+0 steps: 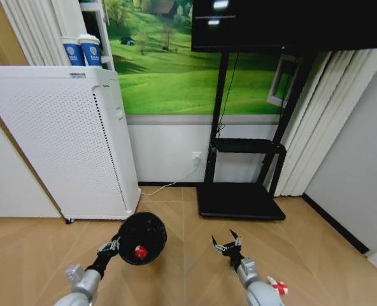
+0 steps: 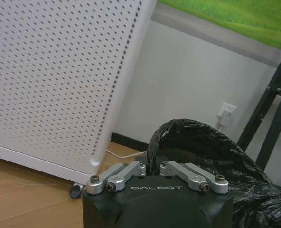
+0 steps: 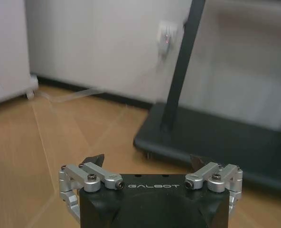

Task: Pick up the trash bin and place the garbage on the floor into it.

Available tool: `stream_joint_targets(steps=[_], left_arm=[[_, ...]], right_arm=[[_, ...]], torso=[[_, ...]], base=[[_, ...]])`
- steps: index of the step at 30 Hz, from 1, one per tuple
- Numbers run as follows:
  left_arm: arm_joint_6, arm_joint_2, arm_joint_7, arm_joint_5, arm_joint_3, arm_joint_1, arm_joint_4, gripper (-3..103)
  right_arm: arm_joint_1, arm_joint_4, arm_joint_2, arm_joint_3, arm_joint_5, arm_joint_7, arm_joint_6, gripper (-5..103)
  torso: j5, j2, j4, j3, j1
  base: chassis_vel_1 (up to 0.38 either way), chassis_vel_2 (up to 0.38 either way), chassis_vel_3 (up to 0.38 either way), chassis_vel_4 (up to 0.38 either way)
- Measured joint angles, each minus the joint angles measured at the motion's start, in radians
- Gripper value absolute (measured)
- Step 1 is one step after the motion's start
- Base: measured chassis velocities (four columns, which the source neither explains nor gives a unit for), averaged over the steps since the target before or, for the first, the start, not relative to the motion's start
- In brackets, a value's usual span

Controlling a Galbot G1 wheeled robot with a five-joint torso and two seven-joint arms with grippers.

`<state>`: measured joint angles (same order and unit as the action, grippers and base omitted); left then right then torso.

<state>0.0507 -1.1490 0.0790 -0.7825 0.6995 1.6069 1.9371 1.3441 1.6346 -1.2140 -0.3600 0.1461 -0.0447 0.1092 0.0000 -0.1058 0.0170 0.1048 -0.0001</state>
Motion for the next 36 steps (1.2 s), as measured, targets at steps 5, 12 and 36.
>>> stream_joint_targets(steps=[5, 12, 36], left_arm=[[0.0, 0.01, 0.001, -0.024, 0.03, 0.002, 0.018, 7], [0.002, 0.009, 0.005, -0.032, 0.02, -0.011, 0.017, 7], [-0.001, -0.011, 0.008, -0.029, 0.014, -0.019, 0.009, 7]], right_arm=[[-0.11, -0.208, -0.009, 0.022, 0.018, -0.018, 0.064, 96], [-0.208, -0.394, -0.036, 0.018, -0.014, -0.052, 0.074, 95], [-0.268, -0.668, -0.064, 0.015, -0.047, -0.048, 0.051, 66]], torso=[[-0.0002, 0.0, 0.0002, 0.0, 0.0], [0.0, 0.0, 0.0012, 0.0, 0.0], [-0.0001, 0.0, 0.001, 0.0, 0.0]], base=[[0.071, 0.051, -0.075, -0.034], [0.007, 0.006, -0.007, -0.009], [0.0, 0.0, 0.0, 0.0]])
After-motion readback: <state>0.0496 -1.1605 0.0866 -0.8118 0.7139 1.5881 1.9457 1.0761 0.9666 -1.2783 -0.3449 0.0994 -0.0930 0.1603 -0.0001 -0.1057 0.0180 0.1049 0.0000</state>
